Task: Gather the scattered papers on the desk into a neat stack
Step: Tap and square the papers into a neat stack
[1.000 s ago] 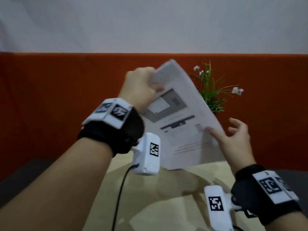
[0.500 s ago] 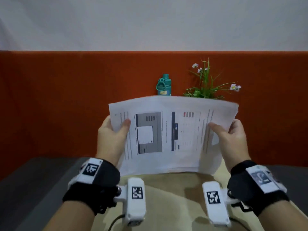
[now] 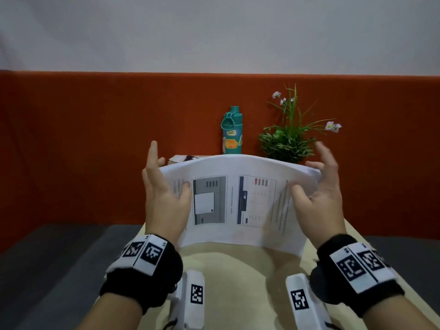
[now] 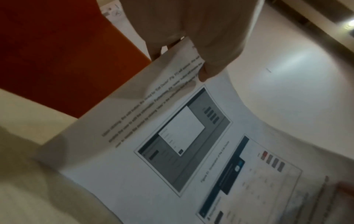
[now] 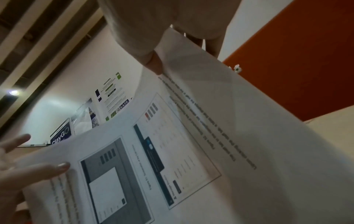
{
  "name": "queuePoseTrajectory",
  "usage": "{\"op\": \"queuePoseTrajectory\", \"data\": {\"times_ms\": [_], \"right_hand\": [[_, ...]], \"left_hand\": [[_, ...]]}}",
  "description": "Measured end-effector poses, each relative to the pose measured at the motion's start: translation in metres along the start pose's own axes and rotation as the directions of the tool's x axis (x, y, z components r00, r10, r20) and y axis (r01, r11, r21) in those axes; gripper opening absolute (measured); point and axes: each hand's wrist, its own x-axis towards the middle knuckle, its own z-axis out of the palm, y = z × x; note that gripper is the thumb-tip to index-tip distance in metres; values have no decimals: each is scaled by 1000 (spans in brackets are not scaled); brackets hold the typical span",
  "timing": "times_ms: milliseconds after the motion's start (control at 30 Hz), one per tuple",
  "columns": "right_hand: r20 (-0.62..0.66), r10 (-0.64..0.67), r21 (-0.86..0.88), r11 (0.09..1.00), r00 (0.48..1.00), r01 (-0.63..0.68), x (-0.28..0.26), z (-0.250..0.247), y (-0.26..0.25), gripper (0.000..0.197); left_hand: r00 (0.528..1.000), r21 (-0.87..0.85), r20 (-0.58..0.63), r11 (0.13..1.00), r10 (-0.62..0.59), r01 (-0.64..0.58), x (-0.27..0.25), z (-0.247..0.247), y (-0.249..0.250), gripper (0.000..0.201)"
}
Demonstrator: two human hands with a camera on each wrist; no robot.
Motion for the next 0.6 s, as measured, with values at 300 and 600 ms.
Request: {"op": "queuePoseTrajectory", "data": {"times_ms": [300, 600], "right_hand": [[14, -71, -134, 988, 997, 72, 8, -9, 4, 42], [28, 51, -450, 892, 998, -33, 14, -10, -12, 44]], "left_hand": [[983, 242, 73, 954, 167, -180, 10, -14, 1, 47], [931, -168, 166, 921, -325, 351, 16, -6, -9, 29]]}}
